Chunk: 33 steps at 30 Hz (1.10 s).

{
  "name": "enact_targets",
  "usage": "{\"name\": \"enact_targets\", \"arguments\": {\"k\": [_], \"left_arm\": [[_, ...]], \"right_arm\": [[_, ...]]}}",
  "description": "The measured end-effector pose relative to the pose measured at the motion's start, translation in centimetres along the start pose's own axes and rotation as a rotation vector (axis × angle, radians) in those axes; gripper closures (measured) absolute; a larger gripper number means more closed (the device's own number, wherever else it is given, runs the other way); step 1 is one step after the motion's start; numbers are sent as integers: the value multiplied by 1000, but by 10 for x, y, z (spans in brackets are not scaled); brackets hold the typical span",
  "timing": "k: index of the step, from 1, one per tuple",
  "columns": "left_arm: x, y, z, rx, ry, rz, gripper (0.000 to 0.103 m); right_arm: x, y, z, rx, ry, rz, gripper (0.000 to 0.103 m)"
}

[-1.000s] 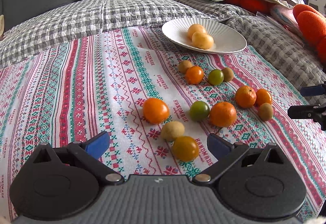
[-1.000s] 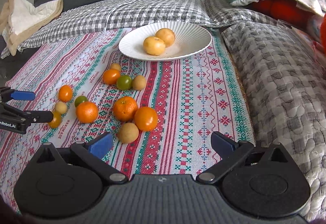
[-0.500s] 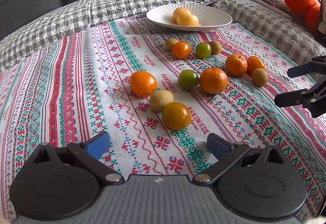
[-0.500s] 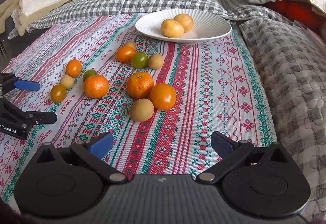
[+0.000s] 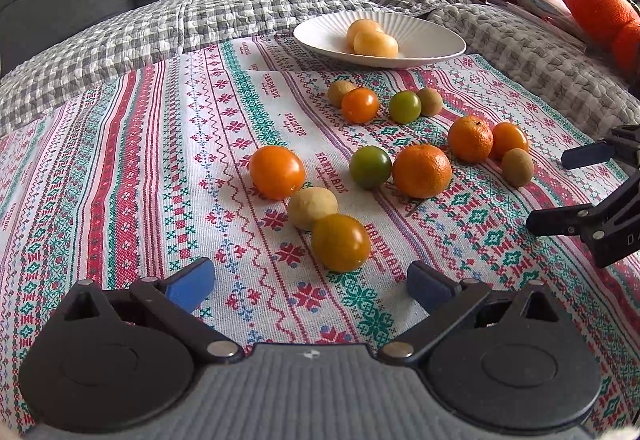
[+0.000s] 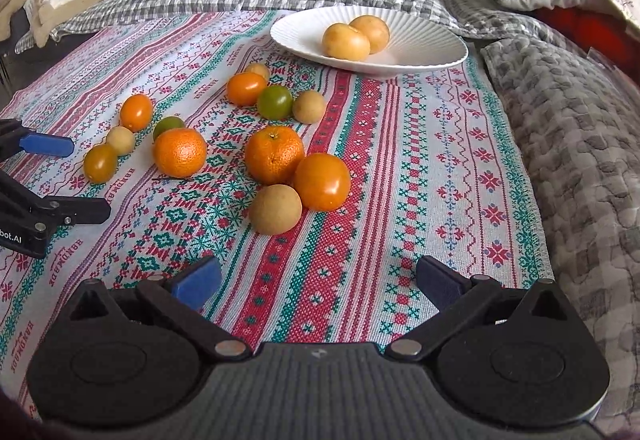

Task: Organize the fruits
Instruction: 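Move both tools back over the remaining fruit, then grasp a tan fruit with the right tool while the left tool grasps a yellow orange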

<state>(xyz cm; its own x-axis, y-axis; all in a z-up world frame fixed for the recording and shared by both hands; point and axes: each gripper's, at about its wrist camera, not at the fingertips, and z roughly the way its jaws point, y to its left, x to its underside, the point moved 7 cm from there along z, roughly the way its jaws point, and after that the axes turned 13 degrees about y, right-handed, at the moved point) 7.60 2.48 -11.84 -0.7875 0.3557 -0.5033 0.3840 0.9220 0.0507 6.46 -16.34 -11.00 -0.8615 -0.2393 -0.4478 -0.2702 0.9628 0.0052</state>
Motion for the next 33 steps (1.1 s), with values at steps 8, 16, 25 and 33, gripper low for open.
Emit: {"name": "enact_targets", "arguments": {"k": [8, 16, 25, 33], "left_arm": [[-3, -7, -4, 15, -3, 9, 21], [-8, -17, -7, 55, 2, 20, 49], [-10, -17, -9, 63, 7, 3, 67], [-15, -13, -7, 64, 11, -21, 81]], "right_arm": [[-4, 7, -2, -13, -3, -16, 11], [-13, 16, -4, -43, -9, -20, 35], [-19, 18, -4, -73, -12, 10, 53], [-21, 16, -4, -72, -15, 28, 73]]}}
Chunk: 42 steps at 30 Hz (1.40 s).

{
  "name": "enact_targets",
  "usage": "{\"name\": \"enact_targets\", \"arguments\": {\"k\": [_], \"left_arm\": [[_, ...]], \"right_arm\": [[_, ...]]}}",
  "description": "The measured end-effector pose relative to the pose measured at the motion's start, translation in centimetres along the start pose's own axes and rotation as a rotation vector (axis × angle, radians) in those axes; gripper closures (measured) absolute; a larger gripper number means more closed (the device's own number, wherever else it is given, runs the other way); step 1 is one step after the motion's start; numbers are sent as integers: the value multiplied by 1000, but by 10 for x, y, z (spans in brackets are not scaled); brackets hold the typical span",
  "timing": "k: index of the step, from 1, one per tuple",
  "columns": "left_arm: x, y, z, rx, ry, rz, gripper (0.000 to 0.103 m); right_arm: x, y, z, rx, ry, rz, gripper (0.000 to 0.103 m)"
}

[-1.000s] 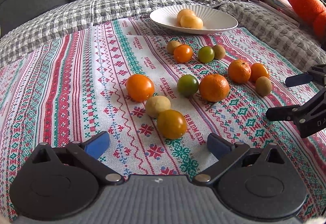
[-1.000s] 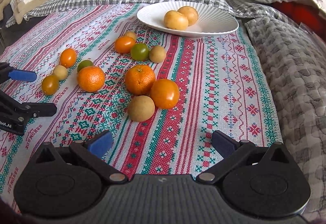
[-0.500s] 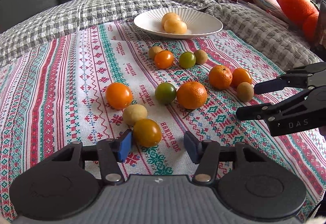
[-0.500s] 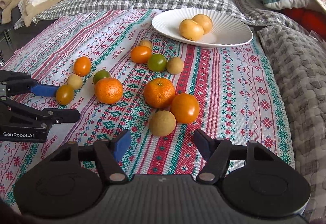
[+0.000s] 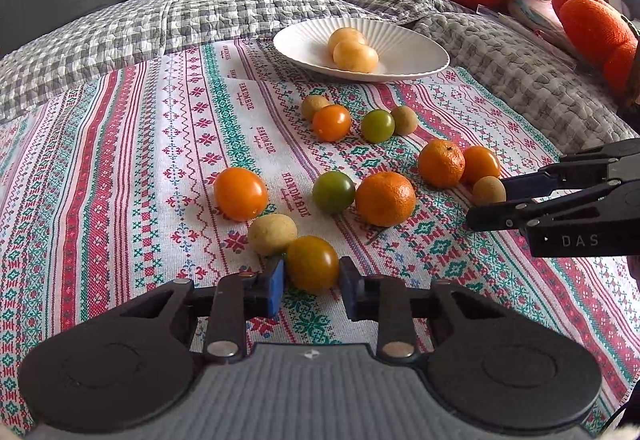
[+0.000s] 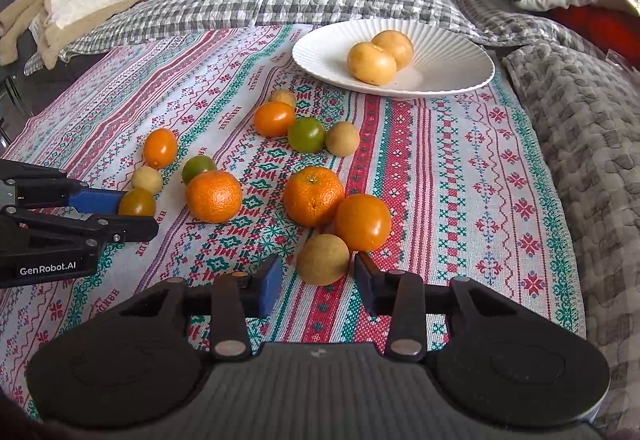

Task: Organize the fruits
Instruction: 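Grasp a tan fruit with the right tool while the left tool grasps a yellow orange, then carry both fruits to the white plate and open both tools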

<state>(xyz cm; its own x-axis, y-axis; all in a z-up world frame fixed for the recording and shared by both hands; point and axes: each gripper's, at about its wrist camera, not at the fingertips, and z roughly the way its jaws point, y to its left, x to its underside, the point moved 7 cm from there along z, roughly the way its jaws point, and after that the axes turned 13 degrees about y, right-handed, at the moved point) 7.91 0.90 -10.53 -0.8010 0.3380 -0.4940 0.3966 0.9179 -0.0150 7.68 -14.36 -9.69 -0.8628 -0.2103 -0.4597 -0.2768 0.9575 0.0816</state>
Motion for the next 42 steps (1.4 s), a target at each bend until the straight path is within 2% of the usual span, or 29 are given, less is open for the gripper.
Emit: {"name": "enact_targets", "arguments": {"k": [2, 19, 27, 36, 42], "left_arm": [[-1, 0, 0, 0, 0, -1, 81], [-13, -8, -14, 34, -34, -5, 82], [-36, -17, -28, 48, -79, -11, 82], [-75, -22, -32, 57, -113, -76, 82], [-97, -30, -22, 52, -104, -89, 82]], "right_arm": [[-1, -1, -1, 0, -1, 4, 78], [-12, 1, -19, -28, -42, 18, 78], [-31, -8, -34, -29, -95, 63, 78], [-62, -35, -52, -48, -158, 160, 78], [-83, -53, -57, -66, -200, 226, 78]]}}
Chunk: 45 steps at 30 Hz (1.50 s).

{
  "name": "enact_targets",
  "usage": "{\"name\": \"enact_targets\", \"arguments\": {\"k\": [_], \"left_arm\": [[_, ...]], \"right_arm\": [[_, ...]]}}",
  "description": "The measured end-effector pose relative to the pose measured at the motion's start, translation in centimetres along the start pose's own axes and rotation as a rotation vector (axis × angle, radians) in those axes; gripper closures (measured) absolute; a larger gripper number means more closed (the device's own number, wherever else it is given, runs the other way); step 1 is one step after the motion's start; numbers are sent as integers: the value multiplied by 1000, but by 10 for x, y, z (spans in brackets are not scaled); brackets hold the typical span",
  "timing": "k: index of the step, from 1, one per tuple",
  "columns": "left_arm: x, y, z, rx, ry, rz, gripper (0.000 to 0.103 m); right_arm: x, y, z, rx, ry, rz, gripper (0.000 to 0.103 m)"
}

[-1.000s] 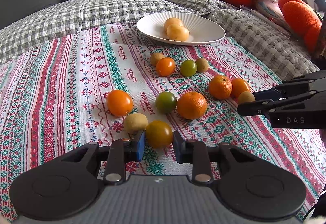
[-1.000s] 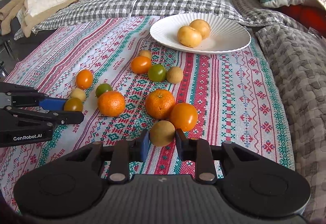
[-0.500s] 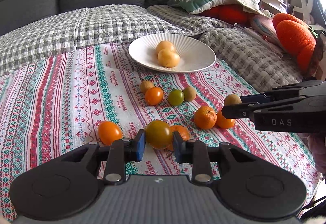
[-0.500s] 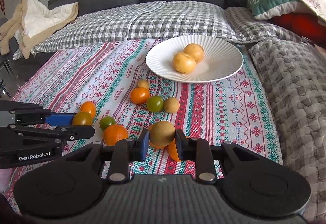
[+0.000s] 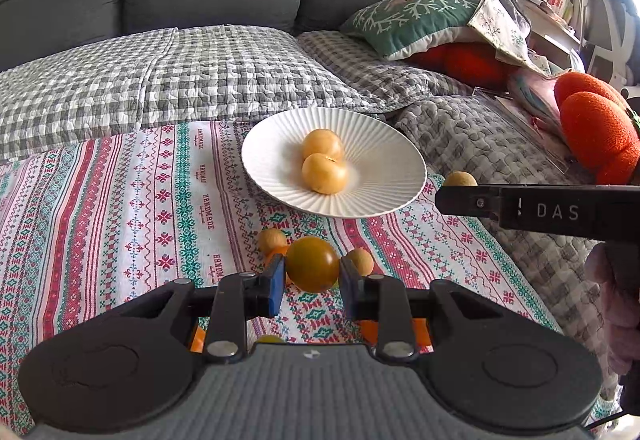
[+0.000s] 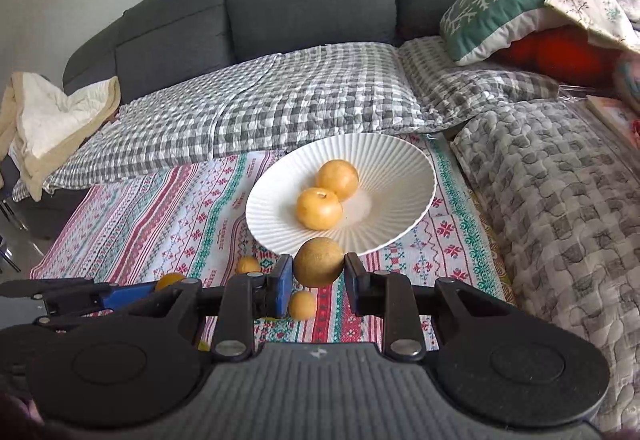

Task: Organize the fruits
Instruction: 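Carry both fruits to the white plate and open both tools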

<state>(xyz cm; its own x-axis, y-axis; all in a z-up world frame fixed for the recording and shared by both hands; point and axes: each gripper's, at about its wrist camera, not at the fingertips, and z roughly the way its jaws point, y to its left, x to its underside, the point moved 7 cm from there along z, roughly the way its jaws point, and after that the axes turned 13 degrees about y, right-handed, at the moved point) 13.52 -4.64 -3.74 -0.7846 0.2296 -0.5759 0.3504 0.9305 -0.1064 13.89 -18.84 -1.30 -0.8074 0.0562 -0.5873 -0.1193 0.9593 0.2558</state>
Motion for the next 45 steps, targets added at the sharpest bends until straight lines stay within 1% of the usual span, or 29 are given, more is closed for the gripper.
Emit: {"name": "enact_targets", "arguments": {"k": [8, 12, 16, 18, 22, 24, 28, 34, 40, 45], "left_arm": [[-22, -5, 14, -24, -15, -44, 82], [-31, -1, 24, -42, -13, -59, 82], [-42, 4, 39, -53, 15, -66, 82], [-51, 6, 46, -74, 12, -53, 82], [-69, 8, 59, -83, 8, -39, 82], [-76, 8, 67, -92, 13, -31, 82], [-83, 10, 81, -108, 23, -28, 82], [-91, 12, 99, -117, 35, -30, 82], [-96, 13, 113, -117, 36, -30, 82], [-96, 7, 120, -101, 33, -8, 82]], "right_arm": [[-18, -10, 11, 1, -20, 27, 78], [-25, -15, 18, -9, -12, 20, 78], [-29, -23, 26, -31, 1, 42, 78], [-32, -26, 29, -44, -3, 50, 78], [-38, -35, 36, -104, -10, 94, 78], [-38, -39, 42, -111, -2, 110, 78], [-37, -36, 56, -83, 31, 85, 78], [-36, -28, 66, -46, 52, 32, 78], [-32, -40, 77, 2, 77, 39, 78], [-34, -46, 76, -4, 68, 50, 78]]}}
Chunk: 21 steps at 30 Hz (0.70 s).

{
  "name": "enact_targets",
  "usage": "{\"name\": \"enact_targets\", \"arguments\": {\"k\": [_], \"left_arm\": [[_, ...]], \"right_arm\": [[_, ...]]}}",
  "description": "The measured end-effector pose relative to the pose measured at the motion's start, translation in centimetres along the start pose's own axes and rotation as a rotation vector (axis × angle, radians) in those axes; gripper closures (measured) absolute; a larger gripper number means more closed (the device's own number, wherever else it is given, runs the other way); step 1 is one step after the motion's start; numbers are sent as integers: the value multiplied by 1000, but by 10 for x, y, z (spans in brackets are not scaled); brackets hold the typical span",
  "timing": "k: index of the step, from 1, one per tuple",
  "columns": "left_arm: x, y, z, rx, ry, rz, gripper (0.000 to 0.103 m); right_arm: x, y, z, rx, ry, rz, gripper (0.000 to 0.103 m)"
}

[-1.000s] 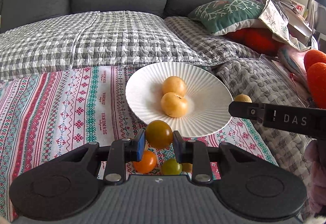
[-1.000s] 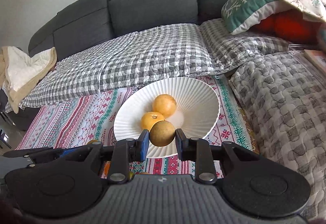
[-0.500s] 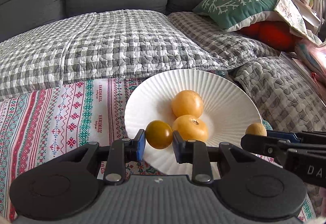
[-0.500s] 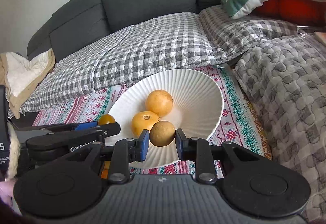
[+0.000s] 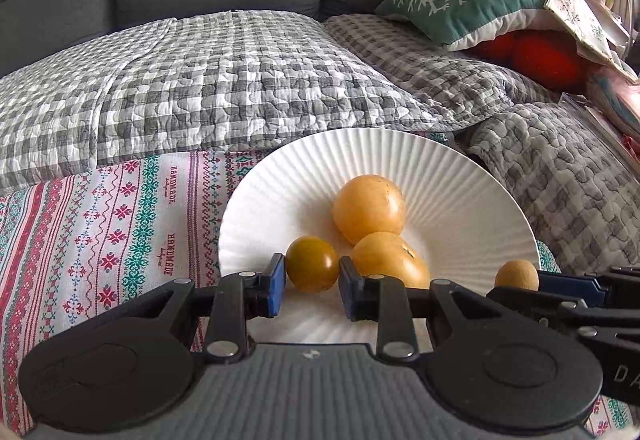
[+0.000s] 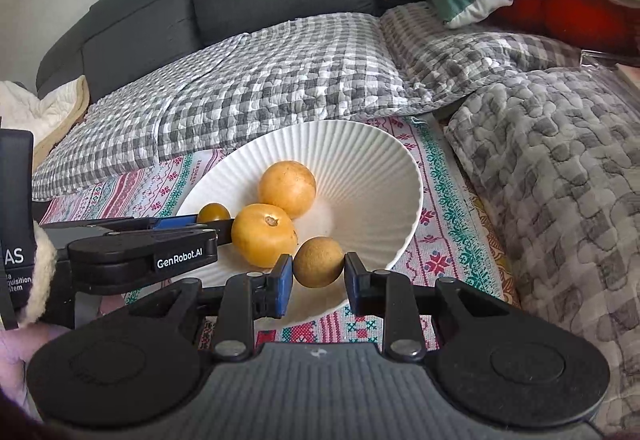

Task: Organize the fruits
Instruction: 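Carry both fruits to the white plate and open both tools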

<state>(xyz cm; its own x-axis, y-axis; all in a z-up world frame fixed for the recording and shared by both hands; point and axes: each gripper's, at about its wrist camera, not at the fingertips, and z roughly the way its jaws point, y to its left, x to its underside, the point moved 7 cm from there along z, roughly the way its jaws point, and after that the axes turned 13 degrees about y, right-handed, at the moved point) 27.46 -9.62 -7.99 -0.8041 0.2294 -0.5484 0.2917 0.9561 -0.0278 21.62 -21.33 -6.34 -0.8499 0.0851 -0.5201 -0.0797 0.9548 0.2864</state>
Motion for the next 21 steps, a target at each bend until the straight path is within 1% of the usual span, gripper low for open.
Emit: {"name": "enact_targets", "arguments": {"k": [10, 13, 15, 17, 18, 19, 21], "left_arm": [[0, -11, 6, 17, -5, 17, 81], [0, -10, 2, 21, -22, 16, 78], [0, -10, -1, 20, -28, 14, 72], [0, -9, -7, 23, -32, 11, 65], [1, -8, -9, 24, -35, 9, 60], [1, -7, -12, 24, -37, 8, 56], [4, -6, -17, 19, -41, 2, 50]], "right_arm": [[0, 2, -2, 7, -13, -8, 74], [0, 1, -6, 4, -24, -6, 67], [-1, 0, -10, 1, -39, -2, 51], [-1, -2, -15, -3, -56, 5, 41], [-1, -2, -17, -9, -60, 10, 38], [-1, -3, -18, -14, -62, 15, 37], [-1, -4, -21, -13, -66, 20, 32]]}}
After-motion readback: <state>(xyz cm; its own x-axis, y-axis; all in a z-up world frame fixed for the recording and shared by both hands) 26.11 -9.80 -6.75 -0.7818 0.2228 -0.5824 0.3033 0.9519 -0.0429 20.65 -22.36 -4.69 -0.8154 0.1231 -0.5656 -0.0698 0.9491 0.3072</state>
